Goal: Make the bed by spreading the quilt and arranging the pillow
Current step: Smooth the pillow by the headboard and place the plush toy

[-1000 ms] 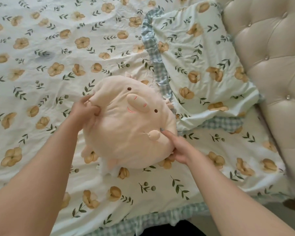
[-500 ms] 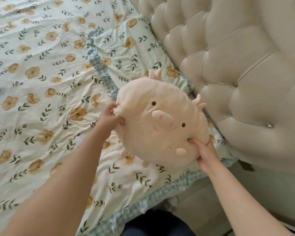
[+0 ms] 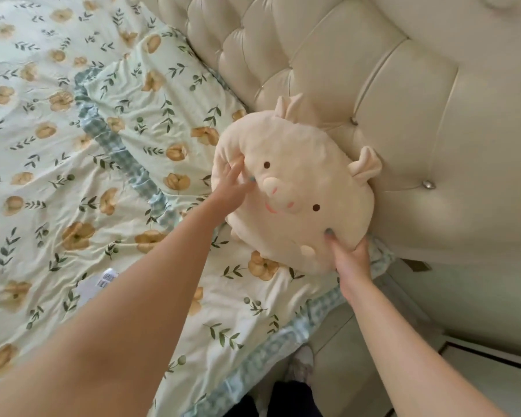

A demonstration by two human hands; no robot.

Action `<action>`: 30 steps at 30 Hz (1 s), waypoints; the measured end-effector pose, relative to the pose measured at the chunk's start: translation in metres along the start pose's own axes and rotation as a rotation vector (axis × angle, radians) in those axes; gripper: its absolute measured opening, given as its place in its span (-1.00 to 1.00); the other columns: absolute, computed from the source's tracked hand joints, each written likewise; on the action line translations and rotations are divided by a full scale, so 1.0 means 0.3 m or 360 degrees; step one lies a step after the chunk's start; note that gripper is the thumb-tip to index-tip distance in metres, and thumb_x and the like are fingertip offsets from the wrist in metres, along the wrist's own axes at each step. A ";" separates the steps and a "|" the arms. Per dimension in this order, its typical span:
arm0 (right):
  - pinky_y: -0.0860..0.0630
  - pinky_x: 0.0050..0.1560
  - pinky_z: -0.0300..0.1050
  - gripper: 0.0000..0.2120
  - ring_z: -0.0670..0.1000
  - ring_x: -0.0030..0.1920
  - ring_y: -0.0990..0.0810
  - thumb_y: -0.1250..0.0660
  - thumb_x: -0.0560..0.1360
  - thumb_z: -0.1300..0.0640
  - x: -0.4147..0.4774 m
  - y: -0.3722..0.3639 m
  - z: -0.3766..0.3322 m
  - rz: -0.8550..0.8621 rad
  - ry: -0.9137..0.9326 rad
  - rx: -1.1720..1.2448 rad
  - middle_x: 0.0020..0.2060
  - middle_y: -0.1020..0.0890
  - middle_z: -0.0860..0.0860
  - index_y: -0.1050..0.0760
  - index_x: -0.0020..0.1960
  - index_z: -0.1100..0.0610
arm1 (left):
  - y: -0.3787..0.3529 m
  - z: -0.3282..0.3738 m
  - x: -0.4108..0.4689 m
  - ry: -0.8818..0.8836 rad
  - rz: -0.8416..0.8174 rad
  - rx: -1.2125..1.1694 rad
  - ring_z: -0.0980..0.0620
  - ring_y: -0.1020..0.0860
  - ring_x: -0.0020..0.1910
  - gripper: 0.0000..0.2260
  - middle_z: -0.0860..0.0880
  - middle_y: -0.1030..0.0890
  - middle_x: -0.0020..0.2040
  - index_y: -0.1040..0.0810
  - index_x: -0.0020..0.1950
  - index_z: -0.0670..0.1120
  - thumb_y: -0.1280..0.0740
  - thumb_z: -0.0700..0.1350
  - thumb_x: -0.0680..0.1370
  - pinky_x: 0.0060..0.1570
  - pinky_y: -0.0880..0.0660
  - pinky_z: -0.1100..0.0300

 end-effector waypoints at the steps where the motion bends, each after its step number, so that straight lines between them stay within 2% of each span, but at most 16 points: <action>1: -0.46 0.30 0.04 -0.34 -0.03 0.21 -0.52 -0.47 0.44 -0.01 -0.002 0.002 0.008 0.0041 0.0022 0.0004 0.26 -0.53 -0.09 -0.26 0.45 -0.08 | 0.003 -0.005 0.004 -0.0019 0.0017 0.0012 -0.03 0.02 0.55 -0.41 0.08 0.09 0.59 -0.05 0.55 0.18 -0.26 0.00 0.60 0.50 -0.05 -0.09; 4: -0.45 0.26 -0.06 -0.22 -0.05 0.25 -0.49 -0.48 0.41 -0.08 -0.029 0.025 0.034 0.0073 0.0072 0.0040 0.33 -0.47 -0.10 -0.17 0.50 -0.09 | 0.037 -0.025 -0.013 -0.0121 0.0146 0.0014 -0.05 -0.10 0.53 -0.46 0.01 -0.05 0.58 -0.13 0.54 0.16 -0.25 -0.05 0.61 0.47 -0.15 -0.07; 6: -0.43 0.32 -0.01 -0.09 -0.05 0.29 -0.47 -0.53 0.31 -0.16 -0.066 0.037 0.081 0.0022 0.0008 0.0086 0.35 -0.45 -0.12 -0.13 0.52 -0.12 | 0.064 -0.066 -0.051 -0.0152 0.0239 0.0040 -0.06 -0.33 0.43 -0.49 -0.05 -0.20 0.54 -0.18 0.53 0.17 -0.24 -0.10 0.61 0.35 -0.36 -0.01; 7: -0.39 0.36 0.02 -0.03 -0.06 0.31 -0.46 -0.55 0.24 -0.20 -0.089 0.038 0.109 -0.0032 -0.0056 0.0078 0.35 -0.45 -0.13 -0.14 0.51 -0.12 | 0.071 -0.100 -0.072 -0.0128 0.0247 0.0088 -0.06 -0.50 0.26 -0.49 -0.08 -0.28 0.50 -0.18 0.52 0.19 -0.23 -0.10 0.61 0.16 -0.50 0.07; 8: -0.35 0.39 0.04 0.00 -0.06 0.32 -0.44 -0.56 0.19 -0.23 -0.120 0.033 0.141 -0.0112 -0.0128 0.0039 0.35 -0.45 -0.13 -0.17 0.50 -0.11 | 0.075 -0.143 -0.097 -0.0083 0.0222 0.0164 -0.08 -0.59 0.05 -0.48 -0.09 -0.36 0.45 -0.18 0.51 0.21 -0.23 -0.10 0.61 -0.08 -0.53 0.17; 9: -0.33 0.40 0.05 -0.01 -0.05 0.34 -0.43 -0.56 0.16 -0.24 -0.153 0.024 0.177 -0.0206 -0.0192 -0.0021 0.37 -0.44 -0.12 -0.20 0.49 -0.09 | 0.079 -0.195 -0.126 -0.0023 0.0181 0.0255 -0.11 -0.60 -0.06 -0.49 -0.11 -0.42 0.41 -0.21 0.50 0.21 -0.24 -0.09 0.60 -0.23 -0.48 0.23; 10: -0.35 0.38 0.06 -0.05 -0.04 0.35 -0.42 -0.54 0.21 -0.23 -0.186 0.012 0.215 -0.0285 -0.0253 -0.0082 0.39 -0.42 -0.09 -0.21 0.49 -0.06 | 0.087 -0.254 -0.158 0.0043 0.0141 0.0342 -0.11 -0.60 -0.05 -0.51 -0.12 -0.46 0.37 -0.25 0.49 0.18 -0.25 -0.09 0.59 -0.31 -0.44 0.25; 11: -0.38 0.36 0.05 -0.11 -0.01 0.33 -0.43 -0.50 0.30 -0.19 -0.216 0.001 0.251 -0.0340 -0.0316 -0.0133 0.42 -0.40 -0.03 -0.20 0.51 -0.01 | 0.096 -0.309 -0.193 0.0103 0.0118 0.0407 -0.11 -0.59 0.05 -0.55 -0.11 -0.48 0.35 -0.31 0.46 0.13 -0.26 -0.10 0.59 -0.30 -0.45 0.24; 13: -0.46 0.29 0.03 -0.26 0.03 0.27 -0.47 -0.41 0.46 -0.10 -0.276 -0.035 0.316 -0.0407 -0.0415 -0.0266 0.40 -0.41 0.04 -0.20 0.51 0.09 | 0.137 -0.430 -0.279 0.0189 0.0138 0.0497 -0.08 -0.53 0.22 -0.64 -0.06 -0.49 0.35 -0.43 0.39 0.04 -0.27 -0.12 0.59 -0.06 -0.54 0.14; 14: -0.49 0.26 0.02 -0.35 0.02 0.24 -0.49 -0.38 0.49 -0.07 -0.302 -0.060 0.343 -0.0443 -0.0438 -0.0364 0.37 -0.44 0.04 -0.25 0.48 0.11 | 0.159 -0.490 -0.325 0.0216 0.0160 0.0526 -0.05 -0.52 0.24 -0.68 -0.04 -0.50 0.34 -0.47 0.35 0.01 -0.26 -0.14 0.59 0.08 -0.52 0.10; 15: -0.51 0.23 0.01 -0.44 0.01 0.21 -0.51 -0.37 0.51 -0.03 -0.325 -0.090 0.364 -0.0489 -0.0450 -0.0465 0.33 -0.47 0.04 -0.32 0.43 0.11 | 0.182 -0.546 -0.372 0.0232 0.0184 0.0536 -0.02 -0.52 0.23 -0.70 -0.02 -0.52 0.32 -0.50 0.31 -0.01 -0.26 -0.16 0.59 0.12 -0.50 0.09; 19: -0.54 0.20 0.00 -0.67 -0.01 0.13 -0.57 -0.40 0.50 0.11 -0.429 -0.263 0.450 -0.0806 -0.0481 -0.0751 0.15 -0.57 0.04 -0.47 0.24 0.07 | 0.278 -0.756 -0.570 0.0374 0.0242 0.0411 0.05 -0.55 0.12 -0.74 0.03 -0.57 0.24 -0.55 0.26 -0.01 -0.23 -0.17 0.60 -0.18 -0.47 0.29; 23: -0.57 0.12 -0.07 -0.70 0.00 0.09 -0.61 -0.41 0.49 0.13 -0.526 -0.422 0.509 -0.1052 -0.0444 -0.1025 0.08 -0.61 0.04 -0.51 0.20 0.10 | 0.341 -0.903 -0.740 0.0418 0.0329 0.0281 0.09 -0.56 0.06 -0.78 0.07 -0.60 0.11 -0.57 0.16 0.00 -0.23 -0.20 0.59 -0.07 -0.52 0.14; 25: -0.57 0.09 -0.09 -0.72 0.00 0.09 -0.61 -0.41 0.48 0.12 -0.574 -0.506 0.543 -0.1123 -0.0424 -0.1127 0.07 -0.61 0.04 -0.52 0.18 0.09 | 0.387 -0.979 -0.812 0.0454 0.0424 0.0162 0.07 -0.57 0.06 -0.78 0.04 -0.61 0.09 -0.57 0.14 -0.01 -0.23 -0.23 0.58 -0.07 -0.51 0.20; 27: -0.56 0.07 -0.10 -0.75 0.00 0.08 -0.61 -0.42 0.47 0.12 -0.612 -0.588 0.572 -0.1179 -0.0402 -0.1186 0.05 -0.62 0.04 -0.53 0.14 0.06 | 0.433 -1.048 -0.869 0.0502 0.0512 0.0122 0.09 -0.57 0.04 -0.77 0.04 -0.61 0.09 -0.57 0.16 -0.02 -0.25 -0.23 0.57 -0.08 -0.45 0.25; 30: -0.58 0.08 -0.06 -0.81 0.02 0.05 -0.63 -0.39 0.48 0.13 -0.664 -0.717 0.627 -0.1231 -0.0378 -0.1256 0.03 -0.64 0.04 -0.54 0.09 0.04 | 0.506 -1.148 -0.929 0.0522 0.0622 0.0191 0.08 -0.51 0.07 -0.67 0.03 -0.55 0.19 -0.50 0.30 0.00 -0.28 -0.21 0.55 0.00 -0.41 0.19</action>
Point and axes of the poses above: each hand's wrist, its own x-axis towards the middle knuckle, its own y-axis out of the back of the hand, z = x × y, the point moved 5 cm from there along x, towards the middle knuckle
